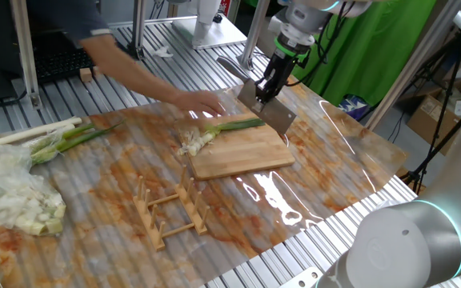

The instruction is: Chop the scallions

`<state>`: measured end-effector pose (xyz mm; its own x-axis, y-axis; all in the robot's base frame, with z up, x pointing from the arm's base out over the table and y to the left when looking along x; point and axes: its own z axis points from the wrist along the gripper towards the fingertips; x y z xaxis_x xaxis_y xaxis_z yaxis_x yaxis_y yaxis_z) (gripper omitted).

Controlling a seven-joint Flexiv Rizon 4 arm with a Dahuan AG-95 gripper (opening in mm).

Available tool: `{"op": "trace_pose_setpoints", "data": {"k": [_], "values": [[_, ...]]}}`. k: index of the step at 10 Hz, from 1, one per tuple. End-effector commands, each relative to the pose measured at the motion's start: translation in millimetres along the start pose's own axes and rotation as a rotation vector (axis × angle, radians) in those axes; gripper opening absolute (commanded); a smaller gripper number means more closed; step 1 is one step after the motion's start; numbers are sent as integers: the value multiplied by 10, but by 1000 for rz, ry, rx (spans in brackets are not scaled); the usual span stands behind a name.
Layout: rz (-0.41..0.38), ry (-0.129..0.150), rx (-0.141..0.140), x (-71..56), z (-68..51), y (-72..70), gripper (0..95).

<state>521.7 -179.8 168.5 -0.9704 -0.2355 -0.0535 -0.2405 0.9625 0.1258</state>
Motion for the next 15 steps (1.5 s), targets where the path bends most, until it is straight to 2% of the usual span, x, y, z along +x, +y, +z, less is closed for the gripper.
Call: {"op": "trace_pose_setpoints", "data": {"k": [1,3,4,6,7,8,9,10,11,13,15], "values": [[43,9,36,-35,-24,-42,0],[121,25,85,-34,-26,-44,0],[158,65,111,-46,-14,-47,0],[166,94,100,-68,6,-42,0],[203,94,104,-119,58,-37,0],[249,100,125,-169,102,-38,0],[290,102,117,-258,217,-83,0],[287,84,121,-304,255,-117,0],[312,78,108,-407,312,-129,0],[333,77,113,-544,388,-146,0],[346,73,115,-626,495,-132,0]]}}
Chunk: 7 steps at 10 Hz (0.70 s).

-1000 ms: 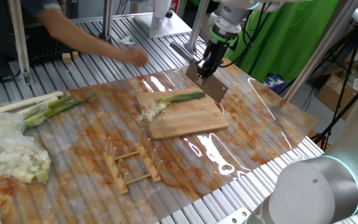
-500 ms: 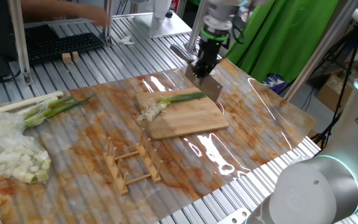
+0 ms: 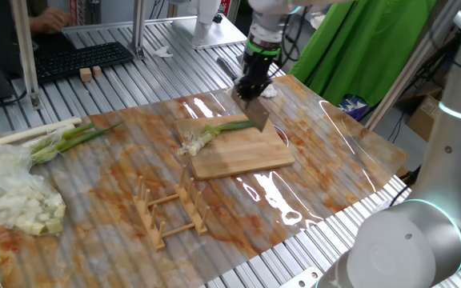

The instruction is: Chop the scallions

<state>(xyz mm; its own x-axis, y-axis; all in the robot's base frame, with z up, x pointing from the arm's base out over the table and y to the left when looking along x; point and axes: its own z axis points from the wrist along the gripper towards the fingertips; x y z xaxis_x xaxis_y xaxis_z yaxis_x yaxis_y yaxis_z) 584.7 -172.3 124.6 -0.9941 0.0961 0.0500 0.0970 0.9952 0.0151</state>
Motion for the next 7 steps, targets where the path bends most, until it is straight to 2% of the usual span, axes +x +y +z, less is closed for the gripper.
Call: {"op": "trace_pose_setpoints", "data": {"k": [1,3,7], "values": [[10,-10,4,-57,73,35,0],[7,-21,6,-118,137,66,0],[20,-23,1,-183,266,125,0]]}}
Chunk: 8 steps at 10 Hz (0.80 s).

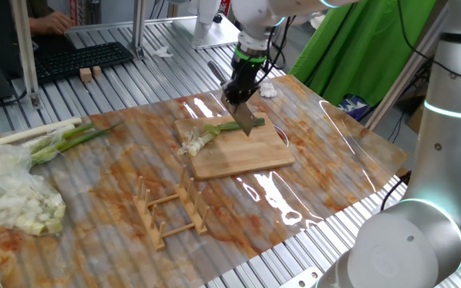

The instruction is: Chop the scallions

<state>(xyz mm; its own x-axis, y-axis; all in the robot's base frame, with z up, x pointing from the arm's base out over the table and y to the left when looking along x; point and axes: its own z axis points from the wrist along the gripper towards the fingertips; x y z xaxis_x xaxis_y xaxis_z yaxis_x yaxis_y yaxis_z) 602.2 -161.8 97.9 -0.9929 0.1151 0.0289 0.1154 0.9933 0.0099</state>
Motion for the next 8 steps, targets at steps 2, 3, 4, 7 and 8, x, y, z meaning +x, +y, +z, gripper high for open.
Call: {"op": "trace_pose_setpoints", "data": {"k": [2,3,4,7,8], "values": [[14,1,-6,-30,68,31,0],[16,0,-3,-42,104,45,0],[17,0,-3,-48,121,51,0],[5,-3,1,-85,242,59,0],[3,-3,1,-92,284,47,0]]}}
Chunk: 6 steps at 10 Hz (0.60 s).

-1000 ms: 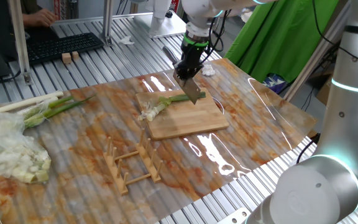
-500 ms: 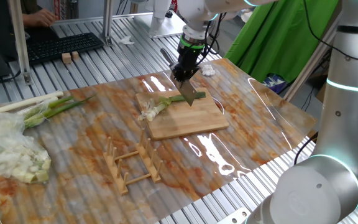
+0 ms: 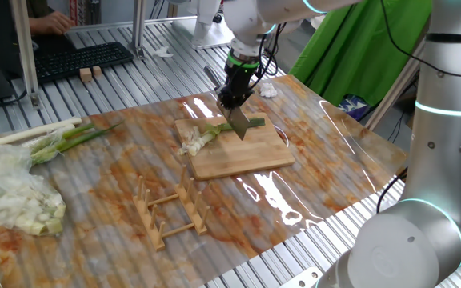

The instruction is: Chop the scallions

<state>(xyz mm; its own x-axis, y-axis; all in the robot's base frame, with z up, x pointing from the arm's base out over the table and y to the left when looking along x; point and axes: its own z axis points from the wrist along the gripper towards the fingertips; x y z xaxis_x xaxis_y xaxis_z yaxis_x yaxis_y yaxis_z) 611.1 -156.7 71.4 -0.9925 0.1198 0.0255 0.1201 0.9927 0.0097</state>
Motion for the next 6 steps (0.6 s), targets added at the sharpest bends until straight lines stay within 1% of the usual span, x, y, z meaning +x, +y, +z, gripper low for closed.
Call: {"op": "trace_pose_setpoints", "data": {"k": [1,2,3,4,5,6], "values": [[-4,1,-3,-18,94,-37,0],[-5,-3,-2,-41,197,-41,0],[11,-11,-22,-65,332,-20,0],[19,-24,-37,-81,479,12,0],[21,-37,-29,-86,558,26,0],[23,-22,-20,-89,520,22,0]]}}
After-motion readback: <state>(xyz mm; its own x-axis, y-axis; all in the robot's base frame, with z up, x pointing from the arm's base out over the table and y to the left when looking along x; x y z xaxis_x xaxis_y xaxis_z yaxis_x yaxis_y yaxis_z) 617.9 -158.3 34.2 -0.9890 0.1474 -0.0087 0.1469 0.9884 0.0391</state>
